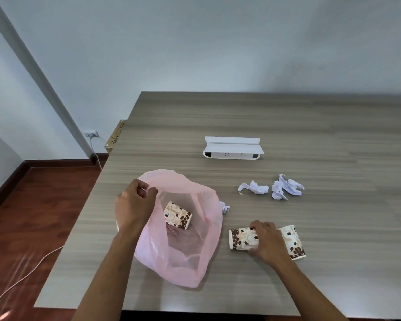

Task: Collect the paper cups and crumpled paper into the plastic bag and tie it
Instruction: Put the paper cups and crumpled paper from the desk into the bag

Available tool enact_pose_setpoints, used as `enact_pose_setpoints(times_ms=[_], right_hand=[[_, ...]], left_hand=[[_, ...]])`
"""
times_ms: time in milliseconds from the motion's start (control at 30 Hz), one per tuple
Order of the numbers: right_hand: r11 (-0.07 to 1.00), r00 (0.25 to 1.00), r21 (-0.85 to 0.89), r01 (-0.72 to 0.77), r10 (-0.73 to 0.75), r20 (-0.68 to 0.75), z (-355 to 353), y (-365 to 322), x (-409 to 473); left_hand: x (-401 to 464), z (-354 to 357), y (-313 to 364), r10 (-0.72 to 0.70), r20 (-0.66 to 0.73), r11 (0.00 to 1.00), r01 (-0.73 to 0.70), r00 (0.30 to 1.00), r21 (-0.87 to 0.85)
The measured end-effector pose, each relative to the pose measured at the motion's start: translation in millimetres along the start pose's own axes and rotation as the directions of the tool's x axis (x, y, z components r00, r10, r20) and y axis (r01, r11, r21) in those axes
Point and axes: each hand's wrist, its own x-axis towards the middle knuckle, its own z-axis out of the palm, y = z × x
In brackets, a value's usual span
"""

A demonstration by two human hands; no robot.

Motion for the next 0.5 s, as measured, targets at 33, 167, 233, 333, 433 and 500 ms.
enact_pose_setpoints(times_ms=[33,167,233,333,433,500], right_hand=[[0.994,1.0,0.107,-0.022,0.024,-0.017,-0.2,0.6,-2.6],[0.891,0.963,0.449,-0.062,0.172,-0.209,-14.5,-18.5,-7.7],[0.822,0.951,0.569,0.0,0.176,-0.255,-28.6,-43.1,-9.9],[0.795,0.978,0.601,0.082,0.053,-0.203,-45.2,-88.4,-12.0],[0.864,0.998,0.502,0.043,-0.018,-0.055,-46.6,-133.3,-5.5],[0.856,0.997,0.516,-0.036,-0.002,0.073,-40.0,-162.4,1.9]], left_hand=[[0.0,1.1,0.2,-0.004,-0.001,1.0,0.004,1.0,-0.003],[-0.3,2.9,-0.2,-0.015,-0.002,1.0,0.015,1.0,-0.017],[0.0,2.4,0.0,-0.008,-0.011,1.0,0.007,1.0,-0.024],[0.2,0.2,-0.3,0.0,-0.034,1.0,-0.001,0.999,-0.024],[-2.0,-4.2,-0.7,0.018,-0.046,1.0,-0.019,0.999,-0.019],[-4.2,-9.1,-1.6,0.028,-0.041,0.999,-0.029,0.999,-0.014]])
